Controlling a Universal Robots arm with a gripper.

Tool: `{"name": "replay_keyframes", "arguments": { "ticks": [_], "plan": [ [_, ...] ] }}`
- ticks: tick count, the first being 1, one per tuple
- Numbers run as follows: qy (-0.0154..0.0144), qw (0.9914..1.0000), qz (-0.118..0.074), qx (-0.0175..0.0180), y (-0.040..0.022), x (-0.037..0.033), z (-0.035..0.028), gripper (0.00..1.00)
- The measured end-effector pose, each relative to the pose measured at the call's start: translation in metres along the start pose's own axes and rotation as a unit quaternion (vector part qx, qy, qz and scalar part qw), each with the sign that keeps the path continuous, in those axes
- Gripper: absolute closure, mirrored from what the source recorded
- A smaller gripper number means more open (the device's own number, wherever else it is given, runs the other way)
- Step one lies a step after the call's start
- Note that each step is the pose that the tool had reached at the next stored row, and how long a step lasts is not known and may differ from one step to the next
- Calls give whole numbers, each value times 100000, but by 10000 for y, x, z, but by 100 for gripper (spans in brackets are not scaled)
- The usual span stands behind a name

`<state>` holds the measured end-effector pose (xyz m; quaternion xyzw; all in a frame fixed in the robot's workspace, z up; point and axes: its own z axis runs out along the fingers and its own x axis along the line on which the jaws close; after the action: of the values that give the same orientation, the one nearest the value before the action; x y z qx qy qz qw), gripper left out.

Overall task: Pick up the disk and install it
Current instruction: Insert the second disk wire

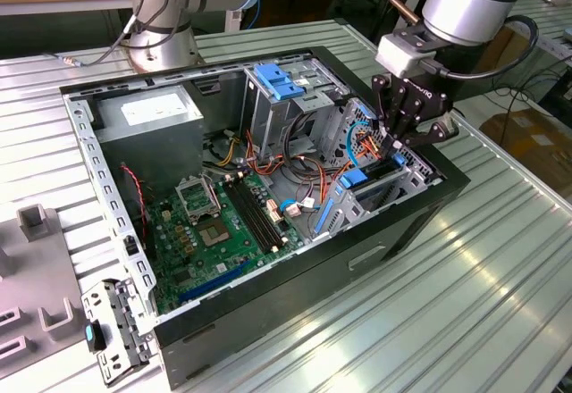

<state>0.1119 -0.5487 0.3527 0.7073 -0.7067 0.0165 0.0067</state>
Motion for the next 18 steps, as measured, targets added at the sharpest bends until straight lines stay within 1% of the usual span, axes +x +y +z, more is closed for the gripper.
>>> {"name": "replay_keyframes", "arguments": {
  "ticks": [1, 4, 6, 8, 10, 11, 12, 14, 15, 17, 18],
  "plan": [
    [-1, 100000, -1, -2, 31, 0, 0, 89],
    [11, 100000, -1, -6, 35, 1, -8, 89],
    [-2, 100000, 0, -6, 35, 2, -42, 89],
    [-5, 100000, 2, -7, 34, 3, -118, 89],
    [-10, 100000, 0, -6, 32, 8, -241, 89],
    [-7, 100000, 1, -6, 31, 8, -275, 89],
    [-3, 100000, 0, -8, 31, 9, -300, 89],
    [-72, 100000, -3, -123, 38, 9, -300, 89],
    [-98, 100000, -4, -300, 53, 9, -302, 89],
    [-90, 99999, -14, -429, 65, 10, -311, 89],
    [-93, 99999, -20, -437, 65, 11, -355, 89]
  ]
}}
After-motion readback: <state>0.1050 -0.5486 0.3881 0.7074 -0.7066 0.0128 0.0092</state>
